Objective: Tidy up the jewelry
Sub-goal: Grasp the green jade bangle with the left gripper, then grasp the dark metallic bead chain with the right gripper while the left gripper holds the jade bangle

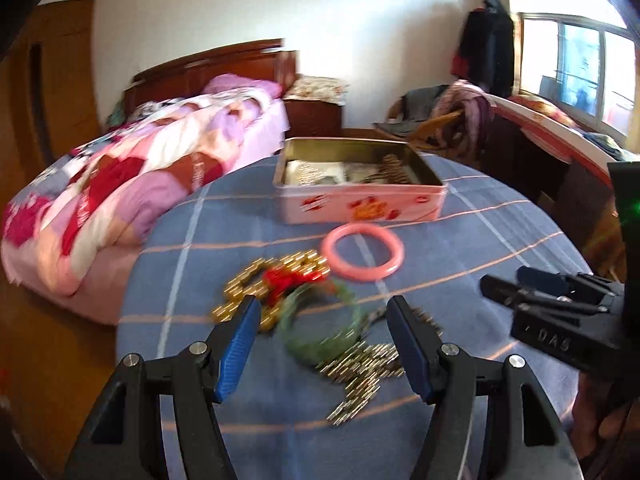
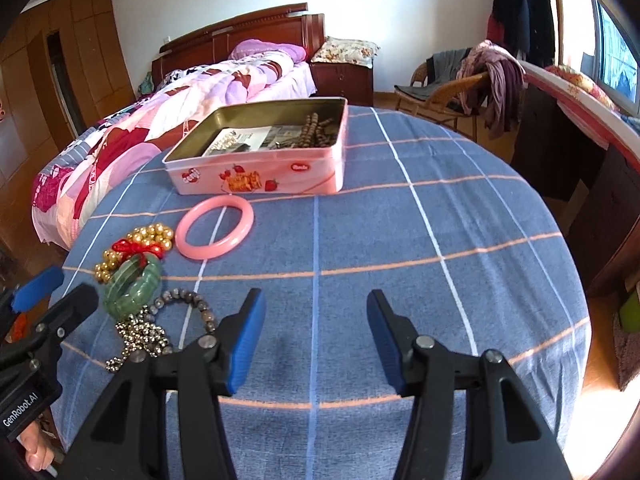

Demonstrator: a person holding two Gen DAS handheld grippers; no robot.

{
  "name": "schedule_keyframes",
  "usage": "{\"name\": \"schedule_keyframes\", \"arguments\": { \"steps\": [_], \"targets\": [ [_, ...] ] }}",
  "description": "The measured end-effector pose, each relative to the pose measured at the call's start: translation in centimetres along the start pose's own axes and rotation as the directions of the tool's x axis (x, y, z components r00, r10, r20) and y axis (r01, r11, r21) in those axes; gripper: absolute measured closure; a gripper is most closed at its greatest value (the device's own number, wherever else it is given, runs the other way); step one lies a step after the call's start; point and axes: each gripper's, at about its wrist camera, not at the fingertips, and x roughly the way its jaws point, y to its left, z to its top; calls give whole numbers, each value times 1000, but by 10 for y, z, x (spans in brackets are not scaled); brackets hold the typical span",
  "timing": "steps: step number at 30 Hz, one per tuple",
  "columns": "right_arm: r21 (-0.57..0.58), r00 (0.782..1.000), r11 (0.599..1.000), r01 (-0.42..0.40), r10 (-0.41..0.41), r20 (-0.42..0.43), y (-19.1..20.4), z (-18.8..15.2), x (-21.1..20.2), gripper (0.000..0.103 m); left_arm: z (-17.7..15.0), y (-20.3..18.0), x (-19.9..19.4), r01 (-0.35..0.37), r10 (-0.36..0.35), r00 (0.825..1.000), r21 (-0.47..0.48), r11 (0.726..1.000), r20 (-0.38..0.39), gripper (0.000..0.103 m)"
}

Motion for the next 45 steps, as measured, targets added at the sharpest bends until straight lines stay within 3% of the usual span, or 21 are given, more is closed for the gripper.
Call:
{"name": "schedule_keyframes", "arguments": {
  "steps": [2, 3, 4, 5, 7, 11, 14, 18, 21, 25, 28, 33, 37, 43, 44, 45],
  "targets": [
    [9, 1000, 1000, -3, 3, -3, -2, 0, 0, 47, 3, -4, 16, 48, -47, 998, 10, 999, -41, 49],
    [11, 1000, 1000, -4, 4, -5, -1, 0, 0, 47, 4, -6, 24, 60, -59, 996, 13, 998, -68, 60],
    [12, 1000, 1000, -4, 5, -7, -1, 0, 1, 47, 4, -8, 30, 64, -62, 994, 17, 998, -90, 63],
    [13, 1000, 1000, -3, 3, -6, -1, -1, 0, 47, 3, -10, 38, 55, -52, 992, 24, 998, -117, 64],
    [12, 1000, 1000, -4, 4, -2, -1, -1, -1, 47, -1, -9, 48, 23, -18, 984, 26, 999, -177, 80],
    [7, 1000, 1000, -10, 10, -16, 0, 0, 1, 47, -4, 4, 45, 60, -66, 980, -36, 998, -186, 95],
    [11, 1000, 1000, -13, 13, -20, 0, 0, 3, 47, -4, 12, 38, 77, -88, 984, -73, 994, -155, 96],
    [14, 999, 1000, -18, 19, -30, -1, 0, 4, 47, 3, 22, 11, 173, -182, 981, -126, 977, -62, 96],
    [3, 999, 1000, -21, 22, -32, 2, 0, 4, 54, 6, 26, -3, 138, -142, 989, -119, 983, -32, 96],
    [-36, 999, 998, -43, 42, -11, 13, -1, -1, 57, 6, 40, -26, 148, -148, 989, -156, 977, 11, 96],
    [-62, 988, 987, -150, 147, -48, 32, -6, 0, 57, 3, 49, -38, 104, -101, 994, -154, 983, 26, 96],
    [-83, 945, 949, -305, 290, -153, 72, -17, 8, 57, 0, 65, -48, 40, -35, 999, -175, 984, 33, 96],
    [-135, 939, 939, -318, 291, -184, 99, -22, 13, 57, -1, 77, -53, 12, -3, 999, -201, 980, 45, 96],
    [-202, 961, 948, -246, 211, -177, 123, -14, 28, 56, -4, 87, -56, -1, 14, 998, -233, 972, 54, 96],
    [-217, 965, 948, -231, 196, -173, 126, -13, 30, 57, -4, 88, -56, -2, 15, 998, -235, 972, 53, 96],
    [-234, 968, 947, -218, 181, -172, 127, -14, 29, 67, -4, 88, -56, -3, 16, 998, -234, 972, 54, 96]
  ]
}}
